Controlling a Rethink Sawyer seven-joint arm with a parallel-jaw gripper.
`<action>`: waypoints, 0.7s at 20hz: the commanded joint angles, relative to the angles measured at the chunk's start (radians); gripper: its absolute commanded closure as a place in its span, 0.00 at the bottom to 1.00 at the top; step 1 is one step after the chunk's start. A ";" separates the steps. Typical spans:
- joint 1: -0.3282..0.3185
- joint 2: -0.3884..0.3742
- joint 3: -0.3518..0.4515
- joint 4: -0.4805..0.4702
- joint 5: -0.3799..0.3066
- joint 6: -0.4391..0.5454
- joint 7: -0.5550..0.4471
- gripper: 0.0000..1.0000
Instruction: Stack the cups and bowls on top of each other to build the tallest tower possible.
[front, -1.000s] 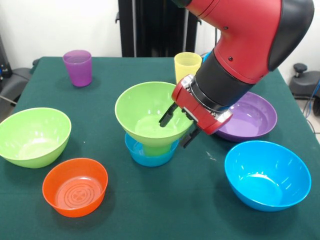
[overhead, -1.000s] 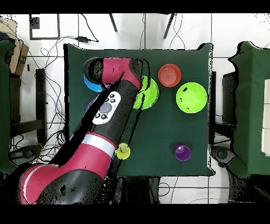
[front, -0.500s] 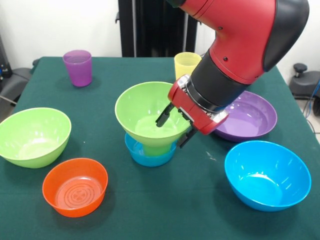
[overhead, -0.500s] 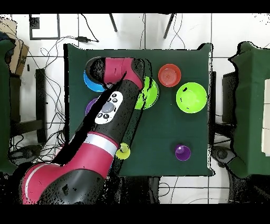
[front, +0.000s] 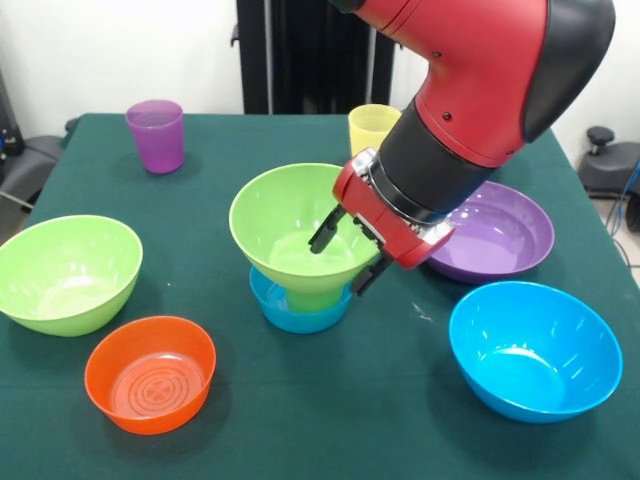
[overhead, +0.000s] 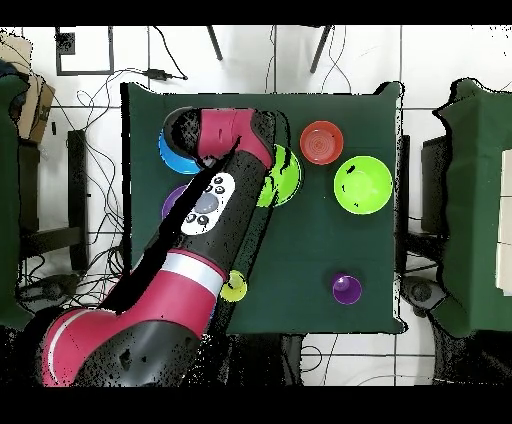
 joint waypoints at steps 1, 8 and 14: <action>-0.025 -0.046 0.154 0.022 0.004 -0.031 0.026 0.00; -0.036 -0.075 0.191 0.037 0.015 -0.061 0.020 0.00; -0.035 -0.077 0.194 0.035 0.009 -0.061 0.029 0.00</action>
